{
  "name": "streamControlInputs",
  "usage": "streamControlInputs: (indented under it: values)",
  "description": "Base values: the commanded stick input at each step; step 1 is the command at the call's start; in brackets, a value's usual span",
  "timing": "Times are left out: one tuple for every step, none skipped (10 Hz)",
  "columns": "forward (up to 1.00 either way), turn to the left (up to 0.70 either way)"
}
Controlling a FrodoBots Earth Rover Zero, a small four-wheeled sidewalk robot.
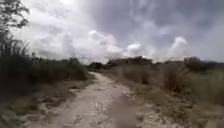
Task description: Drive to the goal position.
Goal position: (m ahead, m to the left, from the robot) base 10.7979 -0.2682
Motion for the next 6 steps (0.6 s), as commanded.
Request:
streamControlInputs:
  values:
    - [0.70, 0.00]
    - [0.70, 0.00]
    - [0.70, 0.00]
    - [0.70, 0.00]
    - [0.70, 0.00]
    - [0.70, 0.00]
